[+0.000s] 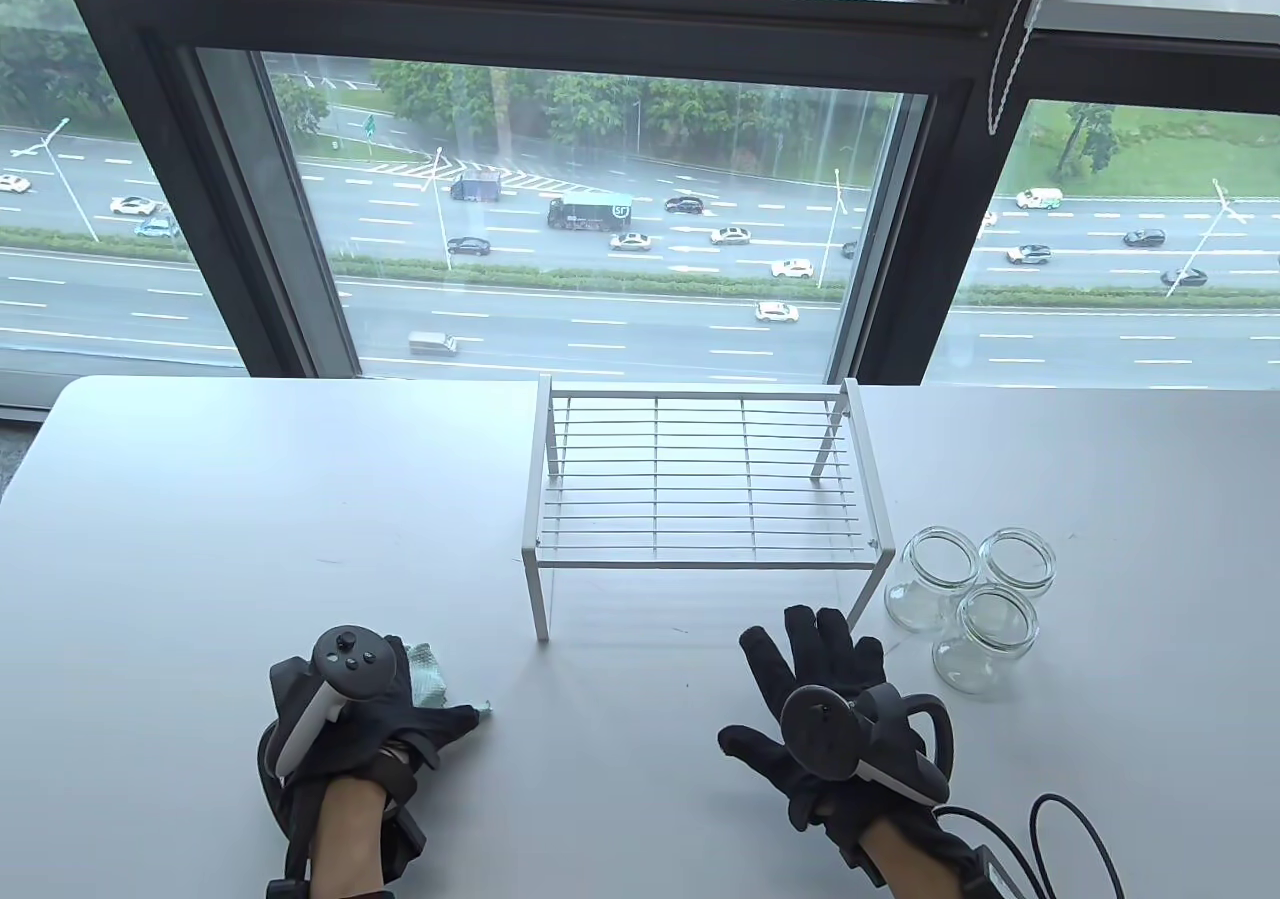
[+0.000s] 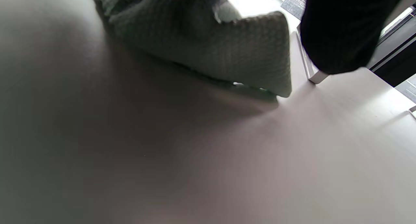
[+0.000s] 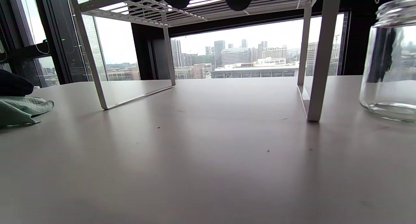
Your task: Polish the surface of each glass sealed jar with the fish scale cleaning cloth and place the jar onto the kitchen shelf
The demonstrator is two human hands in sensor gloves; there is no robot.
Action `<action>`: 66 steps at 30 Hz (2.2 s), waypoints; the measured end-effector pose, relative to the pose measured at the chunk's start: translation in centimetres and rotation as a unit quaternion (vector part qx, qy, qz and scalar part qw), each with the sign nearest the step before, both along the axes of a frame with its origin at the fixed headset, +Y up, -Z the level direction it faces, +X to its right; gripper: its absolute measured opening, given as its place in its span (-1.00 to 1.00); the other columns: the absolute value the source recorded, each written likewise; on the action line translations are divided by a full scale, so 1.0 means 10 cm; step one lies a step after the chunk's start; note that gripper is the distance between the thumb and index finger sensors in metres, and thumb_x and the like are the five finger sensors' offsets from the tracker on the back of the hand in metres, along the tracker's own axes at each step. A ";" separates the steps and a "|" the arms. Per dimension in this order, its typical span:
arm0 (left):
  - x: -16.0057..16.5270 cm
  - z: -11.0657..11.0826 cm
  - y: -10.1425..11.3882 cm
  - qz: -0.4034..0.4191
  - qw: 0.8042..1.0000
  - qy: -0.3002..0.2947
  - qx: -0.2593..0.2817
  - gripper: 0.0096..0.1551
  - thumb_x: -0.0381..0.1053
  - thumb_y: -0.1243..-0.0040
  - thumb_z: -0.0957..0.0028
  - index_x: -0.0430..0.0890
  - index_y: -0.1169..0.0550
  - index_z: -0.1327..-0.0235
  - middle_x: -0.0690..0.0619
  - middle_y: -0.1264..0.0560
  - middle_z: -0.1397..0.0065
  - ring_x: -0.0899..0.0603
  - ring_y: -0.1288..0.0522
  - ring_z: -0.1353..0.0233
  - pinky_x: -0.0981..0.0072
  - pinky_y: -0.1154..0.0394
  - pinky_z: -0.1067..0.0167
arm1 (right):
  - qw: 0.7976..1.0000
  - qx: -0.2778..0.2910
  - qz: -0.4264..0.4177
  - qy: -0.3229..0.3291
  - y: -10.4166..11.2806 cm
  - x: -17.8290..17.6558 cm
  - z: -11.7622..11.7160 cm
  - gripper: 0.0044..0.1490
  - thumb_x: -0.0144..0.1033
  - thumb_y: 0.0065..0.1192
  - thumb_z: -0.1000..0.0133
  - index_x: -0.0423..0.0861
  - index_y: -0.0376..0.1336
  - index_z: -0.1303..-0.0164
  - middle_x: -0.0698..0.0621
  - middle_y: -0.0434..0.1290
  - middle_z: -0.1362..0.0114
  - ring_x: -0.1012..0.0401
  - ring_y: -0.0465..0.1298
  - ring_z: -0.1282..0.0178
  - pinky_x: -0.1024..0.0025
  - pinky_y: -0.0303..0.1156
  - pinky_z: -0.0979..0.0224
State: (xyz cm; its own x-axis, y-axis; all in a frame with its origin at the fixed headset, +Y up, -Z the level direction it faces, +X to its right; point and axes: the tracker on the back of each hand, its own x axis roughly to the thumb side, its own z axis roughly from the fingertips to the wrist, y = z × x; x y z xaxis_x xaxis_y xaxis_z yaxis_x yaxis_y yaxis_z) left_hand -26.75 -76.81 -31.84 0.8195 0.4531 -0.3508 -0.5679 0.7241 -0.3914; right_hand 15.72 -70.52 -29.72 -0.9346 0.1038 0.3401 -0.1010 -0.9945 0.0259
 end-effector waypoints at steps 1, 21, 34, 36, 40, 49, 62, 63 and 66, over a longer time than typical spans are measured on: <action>0.00 0.00 -0.02 0.005 1.000 0.002 -0.010 0.39 0.48 -0.37 0.08 -0.08 0.13 -0.66 -0.31 0.29 -0.76 -0.53 0.33 -0.68 -0.55 0.16 -0.42 | 1.000 -0.001 -0.001 0.000 0.00 0.00 0.00 0.20 0.58 -0.15 0.12 0.18 -0.14 -0.71 -0.22 -0.19 -0.81 -0.26 -0.16 -0.73 -0.39 -0.13 -0.58; 0.38 -0.12 0.04 -0.188 0.969 -0.015 0.159 -0.40 0.12 -0.48 0.09 -0.04 -0.63 -0.22 -0.21 -0.56 -0.38 -0.44 -0.57 -0.27 -0.08 -0.68 -0.08 | 1.000 -0.005 -0.008 0.005 -0.03 0.00 -0.01 0.20 0.57 -0.16 0.12 0.17 -0.13 -0.71 -0.23 -0.19 -0.81 -0.24 -0.16 -0.73 -0.38 -0.12 -0.58; 0.36 -0.06 0.18 0.002 0.982 0.024 0.190 -0.50 0.06 -0.39 0.05 -0.09 -0.67 -0.12 -0.21 -0.75 -0.11 -0.34 -0.77 0.03 0.08 -0.80 0.22 | 1.000 0.003 -0.012 0.007 -0.02 0.01 0.01 0.20 0.57 -0.16 0.12 0.18 -0.16 -0.71 -0.23 -0.20 -0.80 -0.24 -0.17 -0.73 -0.38 -0.13 -0.58; 0.39 -0.05 0.17 0.140 0.969 0.023 0.202 -0.50 0.05 -0.39 0.04 -0.10 -0.67 -0.14 -0.23 -0.74 -0.12 -0.36 -0.77 0.03 0.07 -0.79 0.22 | 1.000 0.006 -0.014 0.007 -0.01 0.02 0.01 0.20 0.57 -0.16 0.12 0.18 -0.16 -0.71 -0.22 -0.21 -0.80 -0.24 -0.17 -0.73 -0.38 -0.13 -0.58; 0.58 -0.03 0.21 0.354 0.906 0.019 0.230 -0.48 0.03 -0.38 0.01 -0.14 -0.64 -0.18 -0.26 -0.71 -0.16 -0.40 -0.74 0.00 0.03 -0.77 0.19 | 1.000 0.010 -0.019 0.011 0.01 0.02 0.03 0.20 0.57 -0.15 0.12 0.18 -0.16 -0.71 -0.22 -0.21 -0.80 -0.23 -0.17 -0.73 -0.38 -0.13 -0.58; 0.92 0.06 0.29 0.462 0.842 0.026 0.277 -0.48 0.07 -0.35 -0.01 -0.10 -0.62 -0.20 -0.21 -0.71 -0.16 -0.35 -0.75 -0.01 0.07 -0.78 0.18 | 0.997 0.064 -0.046 -0.002 0.15 0.15 0.07 0.19 0.55 -0.12 0.11 0.19 -0.17 -0.70 -0.22 -0.21 -0.80 -0.22 -0.18 -0.73 -0.37 -0.14 -0.59; 1.02 0.13 0.36 0.486 0.818 0.044 0.305 -0.48 0.09 -0.32 -0.04 -0.09 -0.60 -0.22 -0.19 -0.69 -0.19 -0.34 -0.74 -0.04 0.08 -0.77 0.15 | 0.980 0.124 -0.071 -0.137 0.34 0.81 -0.01 0.12 0.44 0.03 0.05 0.16 -0.08 -0.69 -0.23 -0.16 -0.79 -0.22 -0.13 -0.73 -0.35 -0.12 -0.59; 1.02 0.13 0.36 0.483 0.820 0.039 0.305 -0.48 0.09 -0.32 -0.04 -0.08 -0.60 -0.22 -0.19 -0.69 -0.19 -0.34 -0.74 -0.04 0.09 -0.77 0.15 | 0.978 0.125 -0.073 -0.152 0.35 0.88 -0.02 0.11 0.44 0.04 0.05 0.16 -0.07 -0.69 -0.23 -0.16 -0.79 -0.22 -0.13 -0.73 -0.36 -0.12 -0.59; 1.03 0.13 0.36 0.477 0.822 0.039 0.309 -0.48 0.09 -0.32 -0.04 -0.08 -0.60 -0.22 -0.19 -0.69 -0.19 -0.33 -0.74 -0.04 0.09 -0.77 0.15 | 0.971 0.117 -0.074 -0.197 0.34 1.09 -0.05 0.11 0.42 0.08 0.04 0.15 -0.07 -0.69 -0.25 -0.16 -0.79 -0.23 -0.12 -0.72 -0.37 -0.12 -0.58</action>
